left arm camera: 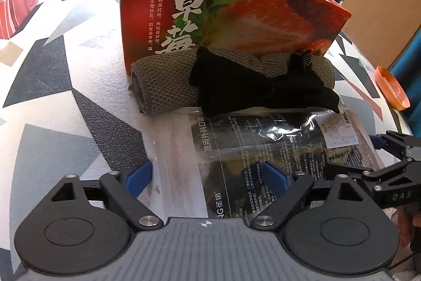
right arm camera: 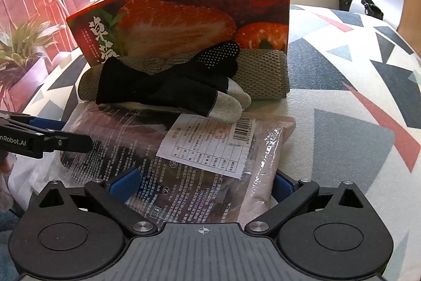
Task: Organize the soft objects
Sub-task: 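Close the left gripper on the plastic bag while the right gripper grasps it too, then lift the plastic bag with both grippers and carry it over the box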
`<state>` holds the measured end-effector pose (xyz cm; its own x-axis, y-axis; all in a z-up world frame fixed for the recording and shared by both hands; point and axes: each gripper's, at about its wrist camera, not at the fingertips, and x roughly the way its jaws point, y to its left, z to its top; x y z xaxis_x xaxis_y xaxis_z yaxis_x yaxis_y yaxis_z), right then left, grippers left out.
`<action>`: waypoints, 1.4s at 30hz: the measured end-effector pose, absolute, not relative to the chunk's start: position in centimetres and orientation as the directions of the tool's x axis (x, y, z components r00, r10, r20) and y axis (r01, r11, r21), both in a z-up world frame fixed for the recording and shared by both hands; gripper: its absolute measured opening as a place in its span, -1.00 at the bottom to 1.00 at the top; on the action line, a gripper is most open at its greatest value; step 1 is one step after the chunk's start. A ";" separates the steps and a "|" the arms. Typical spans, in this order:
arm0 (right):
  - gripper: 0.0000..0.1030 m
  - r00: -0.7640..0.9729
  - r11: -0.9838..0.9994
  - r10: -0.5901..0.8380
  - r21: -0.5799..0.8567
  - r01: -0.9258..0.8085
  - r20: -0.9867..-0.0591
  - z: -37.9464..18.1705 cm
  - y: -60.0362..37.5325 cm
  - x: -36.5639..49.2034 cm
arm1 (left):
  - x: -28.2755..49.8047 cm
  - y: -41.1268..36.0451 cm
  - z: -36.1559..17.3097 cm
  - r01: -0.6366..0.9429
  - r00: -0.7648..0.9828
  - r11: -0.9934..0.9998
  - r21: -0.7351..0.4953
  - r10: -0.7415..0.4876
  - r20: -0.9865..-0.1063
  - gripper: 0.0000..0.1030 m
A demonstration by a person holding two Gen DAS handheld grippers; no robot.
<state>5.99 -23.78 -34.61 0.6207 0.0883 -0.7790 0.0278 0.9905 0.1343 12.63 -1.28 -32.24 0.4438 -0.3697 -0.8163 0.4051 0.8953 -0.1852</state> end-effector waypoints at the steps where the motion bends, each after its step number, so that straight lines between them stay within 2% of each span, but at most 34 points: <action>1: 0.84 0.619 0.991 0.089 0.131 0.022 -0.781 -34.5 -23.8 6.0 | 12.6 -1.2 -32.2 0.409 0.437 0.892 -0.191 -0.375 -0.818 0.66; 7: 0.58 0.604 0.985 0.145 0.170 -0.015 -0.784 -34.0 -23.6 5.4 | 11.5 -0.5 -31.9 0.438 0.399 0.871 -0.222 -0.409 -0.821 0.56; 11: 0.43 0.598 0.986 0.149 0.166 -0.028 -0.787 -33.8 -23.3 5.2 | 10.8 0.6 -31.6 0.423 0.402 0.875 -0.235 -0.414 -0.817 0.34; 14: 0.20 0.599 0.982 0.163 0.187 -0.023 -0.784 -33.5 -23.7 4.8 | 10.4 1.5 -31.1 0.424 0.411 0.875 -0.232 -0.415 -0.812 0.12; 18: -0.08 0.604 0.976 0.187 0.217 -0.023 -0.775 -33.3 -24.1 4.2 | 9.8 2.5 -30.4 0.451 0.423 0.869 -0.203 -0.408 -0.809 0.00; 30: -0.13 0.638 0.980 0.191 0.181 -0.082 -0.746 -31.7 -22.6 3.1 | 7.9 3.6 -28.6 0.469 0.462 0.868 -0.161 -0.397 -0.793 -0.02; 38: -0.13 0.730 0.985 0.141 0.020 -0.172 -0.668 -27.5 -22.6 2.4 | 8.1 3.8 -26.2 0.503 0.495 0.841 -0.198 -0.468 -0.732 -0.02; 42: -0.18 0.736 0.975 0.150 -0.023 -0.220 -0.661 -26.3 -23.4 2.7 | 8.2 3.4 -25.2 0.515 0.514 0.837 -0.184 -0.473 -0.715 -0.02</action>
<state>2.72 -23.40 -26.27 0.7356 0.1500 -0.6606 -0.2195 0.9753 -0.0229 8.17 3.41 -25.21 0.5141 -0.4733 -0.7153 0.5150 0.8372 -0.1838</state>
